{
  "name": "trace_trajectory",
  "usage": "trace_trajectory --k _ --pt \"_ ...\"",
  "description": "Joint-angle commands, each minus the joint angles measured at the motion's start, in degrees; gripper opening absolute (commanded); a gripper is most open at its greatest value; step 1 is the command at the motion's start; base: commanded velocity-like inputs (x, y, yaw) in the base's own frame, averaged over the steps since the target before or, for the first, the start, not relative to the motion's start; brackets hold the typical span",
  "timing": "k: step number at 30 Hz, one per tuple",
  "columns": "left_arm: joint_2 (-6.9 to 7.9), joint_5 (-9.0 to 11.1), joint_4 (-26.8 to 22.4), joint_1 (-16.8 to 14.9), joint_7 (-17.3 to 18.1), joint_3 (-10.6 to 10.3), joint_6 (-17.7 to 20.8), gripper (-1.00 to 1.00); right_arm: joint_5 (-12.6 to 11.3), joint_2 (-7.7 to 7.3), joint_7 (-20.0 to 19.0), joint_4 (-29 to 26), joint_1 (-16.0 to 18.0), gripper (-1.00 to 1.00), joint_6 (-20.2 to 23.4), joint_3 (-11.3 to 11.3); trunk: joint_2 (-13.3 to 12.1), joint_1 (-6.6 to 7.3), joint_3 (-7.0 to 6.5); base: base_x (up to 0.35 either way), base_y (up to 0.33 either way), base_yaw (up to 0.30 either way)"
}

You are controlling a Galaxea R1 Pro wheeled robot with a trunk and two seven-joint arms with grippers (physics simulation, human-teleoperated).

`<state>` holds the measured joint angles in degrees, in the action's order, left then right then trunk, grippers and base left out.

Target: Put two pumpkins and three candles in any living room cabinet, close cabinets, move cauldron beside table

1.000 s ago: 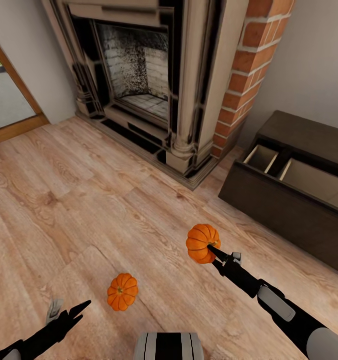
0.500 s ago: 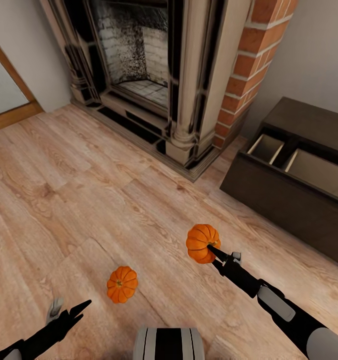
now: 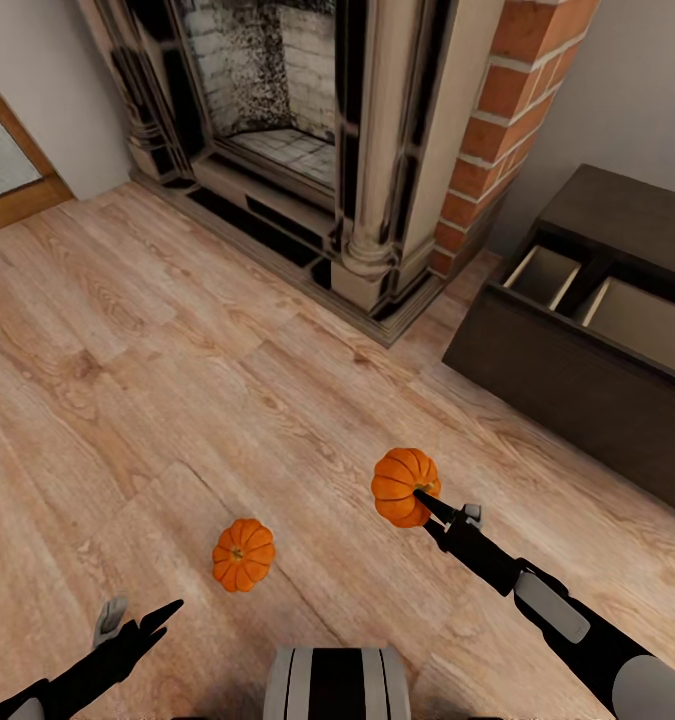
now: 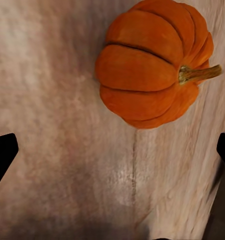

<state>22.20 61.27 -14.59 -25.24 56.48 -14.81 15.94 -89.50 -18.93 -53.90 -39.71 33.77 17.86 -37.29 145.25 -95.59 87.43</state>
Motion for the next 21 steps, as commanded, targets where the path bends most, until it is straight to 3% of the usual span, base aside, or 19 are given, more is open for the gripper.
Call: trace_trajectory --k 1,21 --pt "0.01 0.6 0.0 0.0 0.1 -0.3 0.6 1.0 -0.7 -0.05 -0.1 0.0 0.1 -1.0 0.5 -0.2 0.0 -0.01 0.26 0.0 0.0 0.0" --pt "-0.17 0.4 0.0 0.0 0.2 -0.3 0.3 1.0 -0.7 -0.05 -0.1 0.0 0.1 -1.0 0.5 -0.2 0.3 -0.53 4.69 0.0 0.0 0.0"
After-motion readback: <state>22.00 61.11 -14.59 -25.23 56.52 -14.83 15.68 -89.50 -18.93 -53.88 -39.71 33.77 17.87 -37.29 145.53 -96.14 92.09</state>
